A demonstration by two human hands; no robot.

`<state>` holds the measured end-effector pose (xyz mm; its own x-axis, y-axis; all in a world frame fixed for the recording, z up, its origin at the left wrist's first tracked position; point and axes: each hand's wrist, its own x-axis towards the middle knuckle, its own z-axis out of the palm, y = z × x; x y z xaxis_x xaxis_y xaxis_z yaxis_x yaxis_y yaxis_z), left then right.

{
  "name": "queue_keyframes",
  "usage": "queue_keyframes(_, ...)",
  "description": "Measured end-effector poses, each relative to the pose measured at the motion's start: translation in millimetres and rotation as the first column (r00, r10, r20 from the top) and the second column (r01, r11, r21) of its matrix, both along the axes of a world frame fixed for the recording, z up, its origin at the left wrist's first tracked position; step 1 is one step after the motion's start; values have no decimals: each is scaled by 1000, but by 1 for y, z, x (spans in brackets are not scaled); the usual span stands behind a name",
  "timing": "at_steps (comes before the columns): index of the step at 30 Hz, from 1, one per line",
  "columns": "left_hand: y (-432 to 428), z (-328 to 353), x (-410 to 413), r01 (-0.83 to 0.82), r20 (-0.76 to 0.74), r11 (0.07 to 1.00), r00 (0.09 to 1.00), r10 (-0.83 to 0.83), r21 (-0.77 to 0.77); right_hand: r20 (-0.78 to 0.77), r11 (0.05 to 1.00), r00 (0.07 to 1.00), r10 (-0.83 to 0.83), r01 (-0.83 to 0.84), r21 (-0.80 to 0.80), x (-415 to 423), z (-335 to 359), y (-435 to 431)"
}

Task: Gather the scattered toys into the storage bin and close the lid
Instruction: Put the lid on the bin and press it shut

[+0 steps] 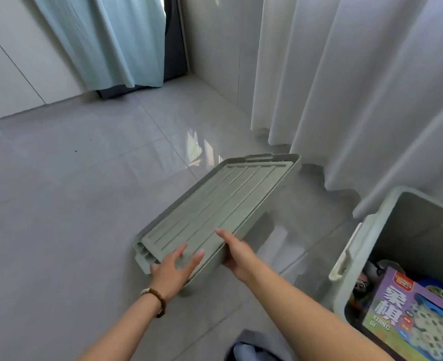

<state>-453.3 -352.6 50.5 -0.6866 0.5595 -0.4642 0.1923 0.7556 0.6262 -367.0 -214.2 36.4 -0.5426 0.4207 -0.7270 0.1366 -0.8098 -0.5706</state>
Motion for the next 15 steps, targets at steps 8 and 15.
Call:
queue_keyframes(8, -5, 209, -33, 63, -163, 808, 986, 41, 586, -174, 975, 962, -210, 221, 40, -24, 196, 10)
queue_keyframes(15, 5, 361, 4, 148, -251, 537, 960, 124, 830, -291, 935, 918, -269, 322, 152, 15, 375, -7)
